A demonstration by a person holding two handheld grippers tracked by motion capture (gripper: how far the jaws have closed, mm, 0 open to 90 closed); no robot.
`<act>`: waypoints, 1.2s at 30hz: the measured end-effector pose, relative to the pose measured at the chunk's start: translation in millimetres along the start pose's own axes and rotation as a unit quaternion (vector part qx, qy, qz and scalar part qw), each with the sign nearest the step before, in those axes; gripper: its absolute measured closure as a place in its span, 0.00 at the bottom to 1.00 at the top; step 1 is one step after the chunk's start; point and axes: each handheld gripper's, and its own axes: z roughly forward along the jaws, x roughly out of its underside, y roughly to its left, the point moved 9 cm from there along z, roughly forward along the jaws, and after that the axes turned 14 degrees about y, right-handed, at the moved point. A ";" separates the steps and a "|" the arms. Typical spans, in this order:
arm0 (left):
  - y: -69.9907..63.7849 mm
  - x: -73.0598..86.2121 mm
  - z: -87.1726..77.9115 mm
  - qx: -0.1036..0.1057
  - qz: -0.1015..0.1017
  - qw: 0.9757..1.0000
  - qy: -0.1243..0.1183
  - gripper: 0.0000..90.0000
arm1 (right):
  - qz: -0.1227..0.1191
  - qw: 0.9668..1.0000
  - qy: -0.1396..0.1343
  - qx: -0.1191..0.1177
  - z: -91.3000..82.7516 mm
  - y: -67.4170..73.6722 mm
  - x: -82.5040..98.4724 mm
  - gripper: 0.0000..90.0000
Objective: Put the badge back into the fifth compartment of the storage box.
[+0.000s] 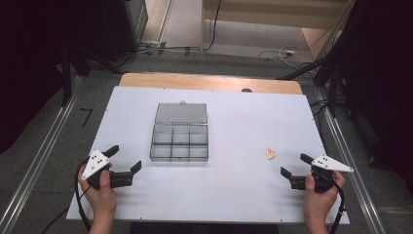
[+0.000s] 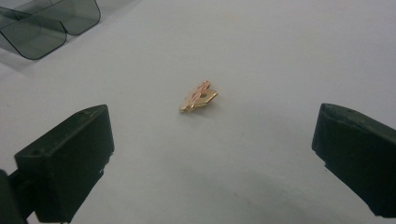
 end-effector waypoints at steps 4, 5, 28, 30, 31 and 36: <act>-0.6 0.7 1.4 -0.004 0.003 1.000 0.007 0.00 | 0.010 1.000 -0.006 -0.005 -3.8 -1.6 -2.7 0.00; -0.6 0.7 1.4 -0.004 0.003 1.000 0.007 0.00 | 0.010 1.000 -0.006 -0.005 -3.8 -1.6 -2.7 0.00; -4.4 1.2 3.1 0.013 0.016 1.000 0.015 0.00 | -0.005 0.998 0.065 -0.015 -2.8 6.8 -61.8 0.04; -5.0 0.9 3.7 0.014 0.016 1.000 0.014 0.00 | -0.003 0.997 0.076 -0.014 1.3 6.3 -65.9 0.09; -4.9 1.2 3.7 0.014 0.017 1.000 0.017 0.00 | -0.004 0.996 0.082 -0.018 3.5 7.2 -67.7 0.16; -5.2 1.4 4.3 0.013 0.018 1.000 0.019 0.03 | 0.008 0.991 0.115 -0.063 14.3 14.5 -71.4 0.35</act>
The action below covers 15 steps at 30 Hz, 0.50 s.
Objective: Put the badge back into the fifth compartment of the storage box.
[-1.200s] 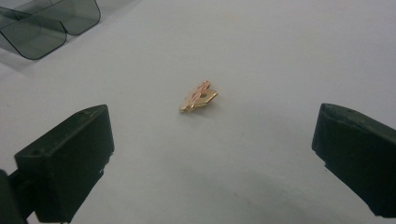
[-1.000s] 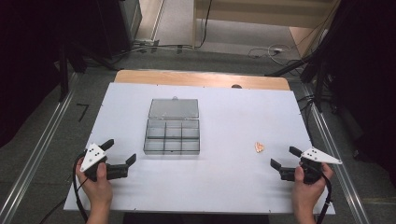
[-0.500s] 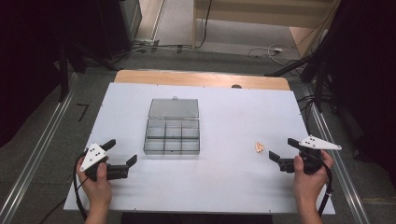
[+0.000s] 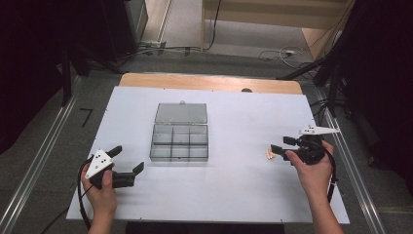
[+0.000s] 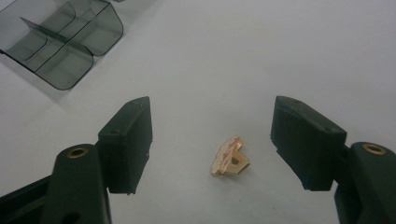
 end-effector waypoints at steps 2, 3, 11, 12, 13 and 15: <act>0.0 0.2 0.1 0.000 0.002 1.000 0.002 0.03 | 0.021 0.999 0.021 0.023 6.1 -5.5 0.3 0.44; 0.0 0.1 0.2 0.000 0.001 1.000 0.001 0.03 | 0.028 0.999 0.030 0.036 8.8 -8.3 1.1 0.46; -0.5 0.5 1.3 -0.003 0.004 1.000 0.007 0.03 | 0.064 0.994 0.070 0.053 21.9 -18.2 8.6 0.53; -0.7 0.4 1.5 -0.004 0.005 1.000 0.006 0.03 | 0.071 0.993 0.071 0.057 23.1 -19.3 9.6 0.57; -1.0 0.3 1.6 -0.003 0.005 1.000 0.006 0.03 | 0.081 0.993 0.073 0.052 23.8 -19.2 10.7 0.61; -1.1 0.3 1.7 -0.003 0.005 1.000 0.006 0.03 | 0.091 0.992 0.076 0.036 25.8 -17.6 12.2 0.65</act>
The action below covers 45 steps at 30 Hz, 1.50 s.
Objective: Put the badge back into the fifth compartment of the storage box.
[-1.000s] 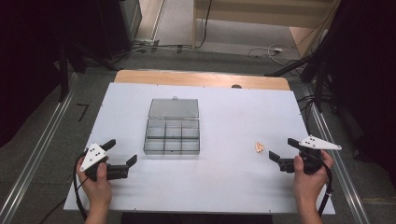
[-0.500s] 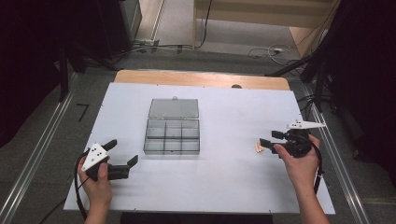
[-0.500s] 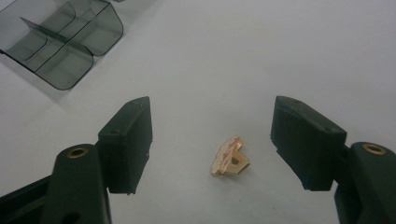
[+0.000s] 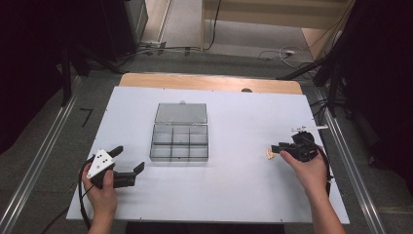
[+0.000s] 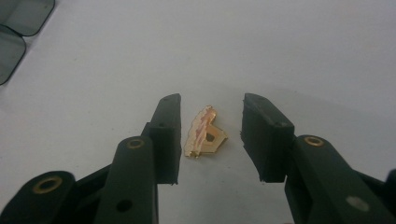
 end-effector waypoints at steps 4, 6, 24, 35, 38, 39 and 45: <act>0.0 0.1 0.4 0.000 0.002 1.000 0.002 0.03 | 0.010 1.000 0.010 -0.005 6.3 -3.5 3.5 0.66; -0.2 0.1 0.5 0.000 0.003 1.000 0.003 0.03 | 0.017 1.000 0.009 -0.014 7.3 -3.0 4.0 0.66; -0.6 0.4 1.8 -0.005 0.005 1.000 0.007 0.03 | 0.060 0.995 0.011 -0.074 24.4 -7.7 12.3 0.79; -1.2 0.6 2.4 -0.007 0.008 1.000 0.011 0.03 | 0.029 0.999 -0.018 -0.005 27.9 -1.7 6.6 0.67; -1.2 0.7 2.7 -0.008 0.009 1.000 0.012 0.03 | 0.012 1.000 -0.017 0.013 30.2 1.6 7.4 0.64; -1.1 0.8 2.8 -0.010 0.009 1.000 0.013 0.03 | 0.012 1.000 -0.017 0.013 30.2 1.6 7.4 0.64; -1.6 1.1 3.8 -0.015 0.012 1.000 0.018 0.03 | 0.004 0.999 0.002 0.055 31.3 6.3 8.9 0.69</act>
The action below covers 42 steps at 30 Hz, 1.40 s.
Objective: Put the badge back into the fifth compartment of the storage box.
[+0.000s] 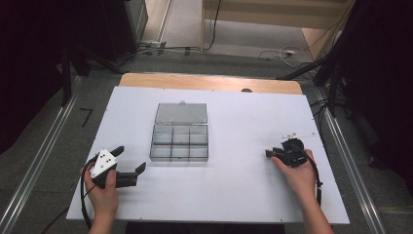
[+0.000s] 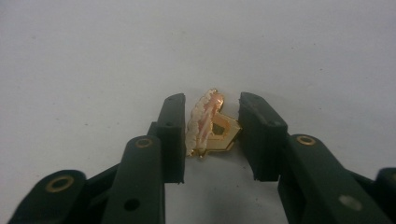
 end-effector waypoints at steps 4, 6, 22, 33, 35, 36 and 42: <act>-0.5 -0.1 0.7 -0.002 0.002 1.000 0.000 0.03 | 0.013 1.000 -0.004 -0.015 -2.0 1.4 0.1 0.82; -0.6 0.0 1.0 -0.003 0.003 1.000 0.002 0.03 | 0.010 0.999 -0.011 -0.043 -2.3 4.7 1.5 0.85; -0.5 0.1 1.2 -0.005 0.003 1.000 0.004 0.03 | 0.003 0.999 -0.032 -0.031 -1.6 11.4 1.0 0.88; 0.2 -0.3 -0.1 -0.002 0.000 1.000 -0.002 0.03 | -0.014 0.998 -0.053 -0.025 -19.8 20.1 -10.9 0.88; 0.2 -0.3 -0.5 -0.001 0.000 1.000 -0.003 0.03 | -0.018 0.998 -0.057 -0.029 -23.6 25.0 -14.4 0.88; 0.2 -0.3 -0.7 -0.001 -0.001 1.000 -0.004 0.03 | -0.022 0.997 -0.060 -0.031 -25.3 27.4 -16.3 0.88; 0.3 -0.5 -0.9 0.001 -0.002 1.000 -0.006 0.03 | -0.037 0.996 -0.074 -0.039 -35.4 42.7 -27.1 0.88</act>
